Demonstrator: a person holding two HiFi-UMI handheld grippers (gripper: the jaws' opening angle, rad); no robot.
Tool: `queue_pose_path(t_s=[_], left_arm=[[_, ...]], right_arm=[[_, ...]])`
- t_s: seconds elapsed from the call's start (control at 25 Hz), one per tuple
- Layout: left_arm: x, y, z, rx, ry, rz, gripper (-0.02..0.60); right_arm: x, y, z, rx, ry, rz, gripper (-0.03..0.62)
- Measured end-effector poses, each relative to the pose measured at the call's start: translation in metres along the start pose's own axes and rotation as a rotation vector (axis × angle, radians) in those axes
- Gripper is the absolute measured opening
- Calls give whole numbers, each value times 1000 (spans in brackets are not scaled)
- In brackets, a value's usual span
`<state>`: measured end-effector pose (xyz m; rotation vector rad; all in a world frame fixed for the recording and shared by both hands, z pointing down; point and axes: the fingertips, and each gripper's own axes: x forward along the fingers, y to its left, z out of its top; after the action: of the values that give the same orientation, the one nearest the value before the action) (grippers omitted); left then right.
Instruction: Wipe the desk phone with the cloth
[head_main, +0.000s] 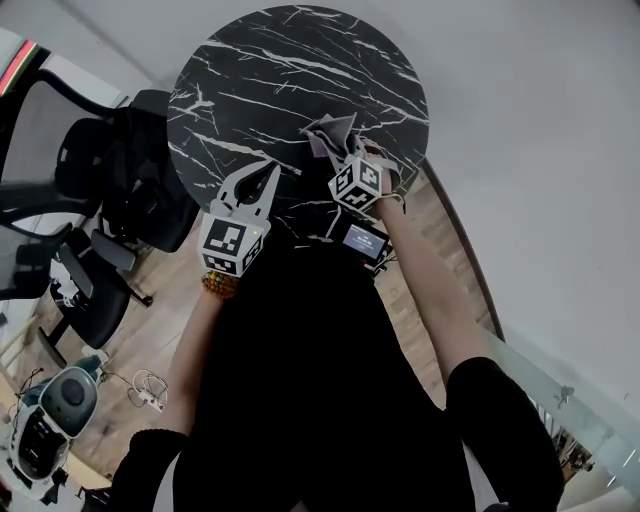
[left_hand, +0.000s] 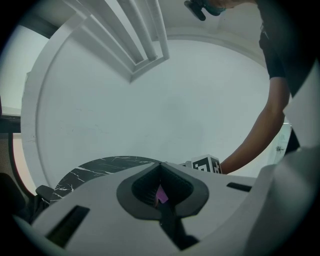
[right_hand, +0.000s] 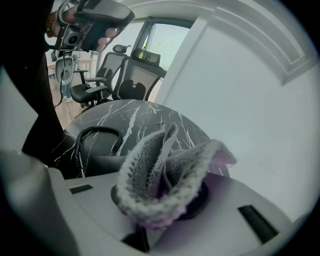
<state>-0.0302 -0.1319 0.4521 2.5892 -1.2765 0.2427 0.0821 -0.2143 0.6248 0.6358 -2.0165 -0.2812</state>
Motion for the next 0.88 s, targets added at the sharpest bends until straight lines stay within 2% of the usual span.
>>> queue_pose_path(t_s=[0.36, 0.88], left_arm=[[4, -1, 1, 6, 3, -15, 12], [5, 3, -2, 1, 5, -14, 12]], right_arm=[[17, 8, -3, 5, 53, 88, 66], [24, 19, -7, 96, 77, 118, 64]])
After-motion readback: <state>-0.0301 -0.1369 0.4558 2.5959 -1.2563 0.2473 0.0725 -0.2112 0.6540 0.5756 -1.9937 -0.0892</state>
